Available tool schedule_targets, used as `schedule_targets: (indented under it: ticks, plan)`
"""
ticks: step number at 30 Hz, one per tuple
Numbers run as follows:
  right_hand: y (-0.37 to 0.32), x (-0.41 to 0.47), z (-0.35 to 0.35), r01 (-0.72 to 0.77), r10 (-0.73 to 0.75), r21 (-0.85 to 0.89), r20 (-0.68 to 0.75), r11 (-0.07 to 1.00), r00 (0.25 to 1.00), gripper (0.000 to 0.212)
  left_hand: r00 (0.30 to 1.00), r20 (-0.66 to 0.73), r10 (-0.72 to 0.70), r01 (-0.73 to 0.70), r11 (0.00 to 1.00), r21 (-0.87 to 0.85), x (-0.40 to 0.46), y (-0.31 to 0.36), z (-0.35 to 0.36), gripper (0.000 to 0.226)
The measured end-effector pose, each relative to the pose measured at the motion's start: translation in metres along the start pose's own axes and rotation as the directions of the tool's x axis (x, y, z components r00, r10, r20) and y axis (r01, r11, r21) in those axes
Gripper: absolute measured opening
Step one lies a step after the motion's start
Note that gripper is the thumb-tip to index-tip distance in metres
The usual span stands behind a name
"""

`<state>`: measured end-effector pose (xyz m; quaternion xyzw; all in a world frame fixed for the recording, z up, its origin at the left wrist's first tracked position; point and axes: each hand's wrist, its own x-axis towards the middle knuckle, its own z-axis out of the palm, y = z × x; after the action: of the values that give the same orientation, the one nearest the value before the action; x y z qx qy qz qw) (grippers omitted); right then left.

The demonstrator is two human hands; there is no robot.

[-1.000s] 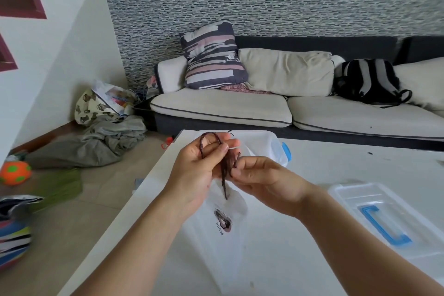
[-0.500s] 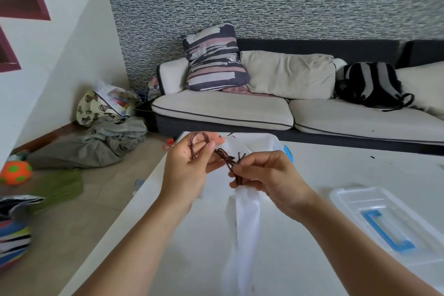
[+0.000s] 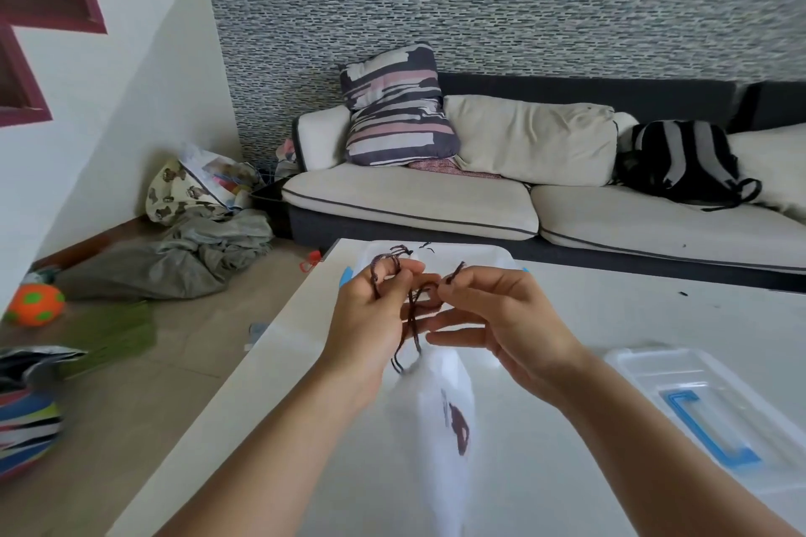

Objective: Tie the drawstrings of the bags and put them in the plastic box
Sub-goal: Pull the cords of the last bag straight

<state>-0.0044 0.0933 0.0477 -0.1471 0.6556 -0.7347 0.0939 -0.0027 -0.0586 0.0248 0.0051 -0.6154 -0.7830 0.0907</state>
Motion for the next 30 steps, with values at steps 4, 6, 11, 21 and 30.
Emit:
schedule_targets:
  ticks: [4,6,11,21,30]
  plan:
    - [0.002,0.001,0.002,0.015,-0.016,-0.018,-0.063,1.0,0.998,0.022,0.973,-0.01,0.229,-0.207,0.894,0.398,0.007,-0.009,-0.008,0.02]
    - [0.001,0.002,0.002,0.027,-0.024,0.043,-0.078,0.999,0.997,0.027,0.968,0.027,0.248,-0.234,0.863,0.448,0.009,-0.009,-0.011,0.02]
    - [-0.002,0.001,-0.001,0.03,-0.028,0.035,-0.048,0.999,0.998,0.027,0.981,0.097,0.165,-0.191,0.891,0.412,0.007,-0.007,-0.011,0.023]
    - [-0.004,-0.001,-0.002,0.032,-0.032,0.091,-0.004,0.995,0.999,0.022,0.997,0.078,0.022,-0.045,0.951,0.307,0.003,-0.007,-0.006,0.021]
    - [-0.005,-0.001,-0.004,0.03,-0.03,0.125,-0.002,0.992,1.0,0.014,0.995,0.075,-0.069,0.051,0.974,0.223,-0.004,0.003,-0.004,0.022]
